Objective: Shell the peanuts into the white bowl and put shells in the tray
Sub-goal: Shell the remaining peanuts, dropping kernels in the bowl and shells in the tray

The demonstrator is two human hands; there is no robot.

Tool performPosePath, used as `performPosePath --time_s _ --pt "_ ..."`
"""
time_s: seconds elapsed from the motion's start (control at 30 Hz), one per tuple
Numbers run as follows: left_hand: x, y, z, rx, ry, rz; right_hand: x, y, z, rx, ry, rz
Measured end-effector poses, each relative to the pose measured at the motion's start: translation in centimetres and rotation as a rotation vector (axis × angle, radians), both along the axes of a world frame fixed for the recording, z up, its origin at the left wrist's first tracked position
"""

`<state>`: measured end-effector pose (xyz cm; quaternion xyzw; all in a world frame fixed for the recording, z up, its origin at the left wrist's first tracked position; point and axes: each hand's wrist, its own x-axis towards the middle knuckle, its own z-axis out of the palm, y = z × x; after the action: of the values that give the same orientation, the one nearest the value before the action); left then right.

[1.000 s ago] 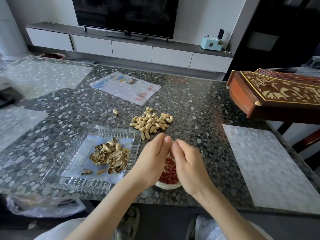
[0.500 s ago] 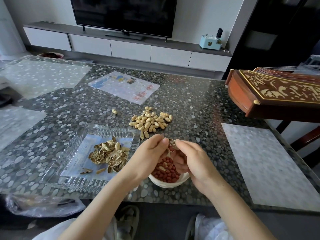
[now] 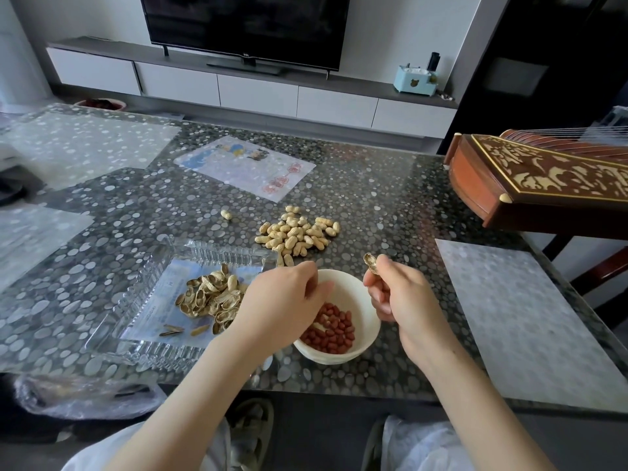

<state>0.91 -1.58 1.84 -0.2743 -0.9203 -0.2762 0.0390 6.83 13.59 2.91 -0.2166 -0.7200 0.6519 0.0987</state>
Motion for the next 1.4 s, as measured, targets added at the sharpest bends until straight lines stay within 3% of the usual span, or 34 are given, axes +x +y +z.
performPosePath --time_s 0.07,0.23,0.33,0.57,0.7,0.77,0.87,0.93,1.1,1.4 --pt "-0.5 -0.4 0.2 0.060 -0.042 0.026 0.0 -0.1 -0.1 0.040 0.003 0.007" --pt "-2.2 -3.1 0.4 0.426 -0.291 0.147 -0.1 -0.8 -0.2 0.132 0.066 0.056" --pt "-3.4 -5.6 0.5 0.493 -0.295 0.330 -0.5 -2.2 0.0 0.288 0.155 0.176" --pt "-6.0 -10.1 -0.9 0.195 -0.285 0.508 -3.2 -7.3 -0.2 0.832 0.164 0.471" --pt "-6.4 -10.8 -1.4 0.024 -0.274 0.511 -4.7 -10.0 -0.4 1.013 0.130 0.614" --pt "-6.6 -11.1 -1.7 -0.015 -0.280 0.504 -5.4 -10.1 -0.4 1.018 0.084 0.626" --pt "-6.9 -11.3 -1.8 -0.012 -0.289 0.505 -7.6 -8.0 0.1 1.007 -0.023 0.408" --pt "-6.8 -11.3 -1.7 0.031 -0.273 0.513 -10.3 -5.8 -0.3 1.049 -0.203 0.283" --pt "-6.7 -10.9 -1.3 0.130 -0.204 0.521 -14.6 -4.6 -1.9 1.062 -0.600 0.398" --pt "-6.2 -9.4 -0.4 0.212 -0.115 0.457 -15.4 -4.3 -2.5 0.958 -0.543 0.456"
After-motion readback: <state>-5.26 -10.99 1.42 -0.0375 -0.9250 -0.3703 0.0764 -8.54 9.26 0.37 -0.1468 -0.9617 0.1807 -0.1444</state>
